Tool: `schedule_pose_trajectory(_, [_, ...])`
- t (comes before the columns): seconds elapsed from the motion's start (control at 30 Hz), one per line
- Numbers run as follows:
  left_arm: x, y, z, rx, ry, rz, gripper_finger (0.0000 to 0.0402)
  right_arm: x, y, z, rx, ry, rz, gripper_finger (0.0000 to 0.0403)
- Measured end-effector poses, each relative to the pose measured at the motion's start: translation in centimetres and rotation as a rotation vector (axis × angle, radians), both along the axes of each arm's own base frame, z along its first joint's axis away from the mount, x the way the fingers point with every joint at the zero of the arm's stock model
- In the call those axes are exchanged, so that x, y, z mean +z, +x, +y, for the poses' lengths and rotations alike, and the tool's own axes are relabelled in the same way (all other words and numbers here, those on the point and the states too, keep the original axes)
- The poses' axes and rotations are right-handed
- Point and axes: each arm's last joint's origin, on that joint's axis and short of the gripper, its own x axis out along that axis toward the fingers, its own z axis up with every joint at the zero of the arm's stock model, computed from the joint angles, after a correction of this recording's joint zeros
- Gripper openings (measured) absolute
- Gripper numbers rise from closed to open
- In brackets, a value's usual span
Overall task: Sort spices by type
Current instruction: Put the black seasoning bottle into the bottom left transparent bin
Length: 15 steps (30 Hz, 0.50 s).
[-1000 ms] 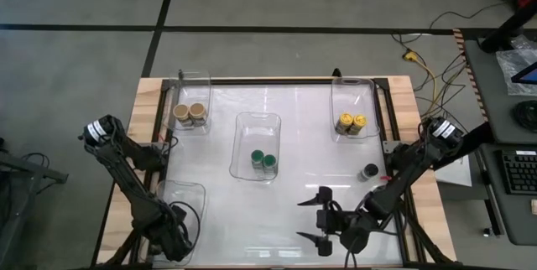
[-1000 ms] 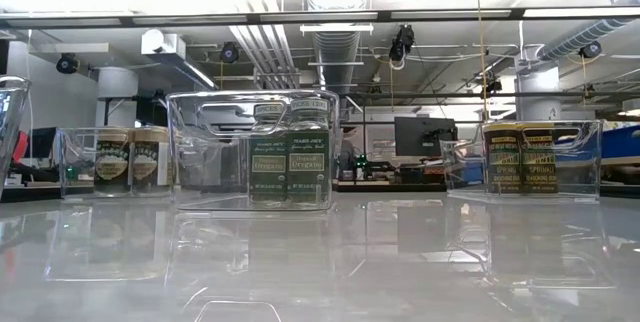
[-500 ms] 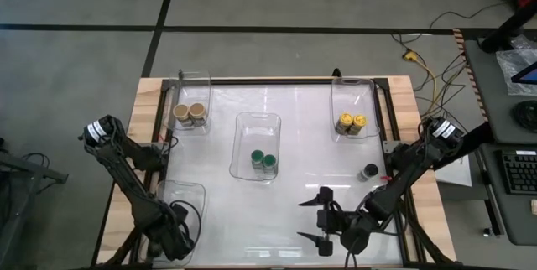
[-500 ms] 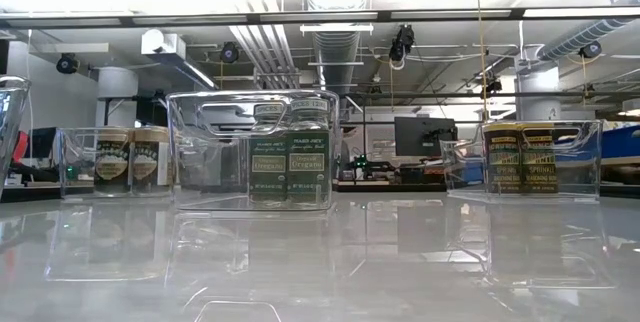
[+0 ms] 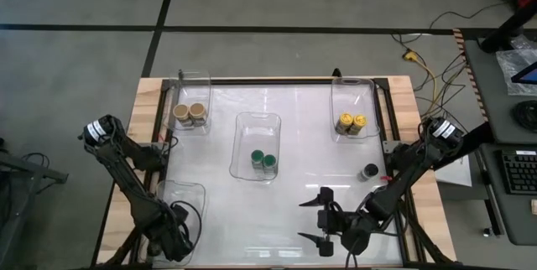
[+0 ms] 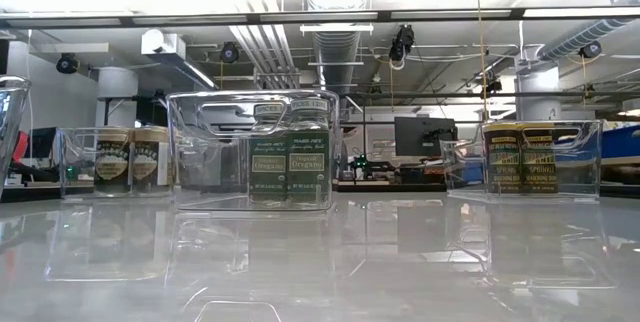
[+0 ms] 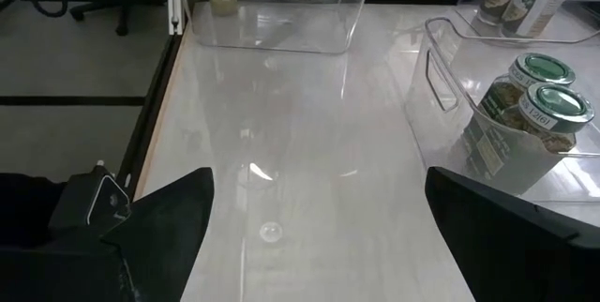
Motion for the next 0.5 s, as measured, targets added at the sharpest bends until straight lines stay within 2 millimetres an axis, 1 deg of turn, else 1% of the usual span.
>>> schedule_pose_trajectory(0.17, [0.8,0.2,-0.3,-0.004,-0.017,-0.003,0.0300,0.0,0.0,0.0,0.000,0.000,0.000,0.0379])
schedule_pose_trajectory(0.27, [1.4,-0.1,0.1,-0.004,0.033,0.029,0.0300,0.0,0.0,0.0,0.000,0.000,0.000,0.0379])
schedule_pose_trajectory(0.4, [3.4,-0.3,0.7,-0.008,0.146,0.041,0.0300,0.0,0.0,0.0,0.001,-0.003,0.000,0.0379])
schedule_pose_trajectory(0.43, [4.0,-0.3,0.7,-0.009,0.159,0.025,0.0300,0.0,0.0,0.0,0.001,-0.003,0.000,0.0379])
schedule_pose_trajectory(0.5, [5.1,0.1,0.3,-0.014,0.132,-0.021,0.0300,0.0,0.0,0.0,0.000,-0.001,0.000,0.0379])
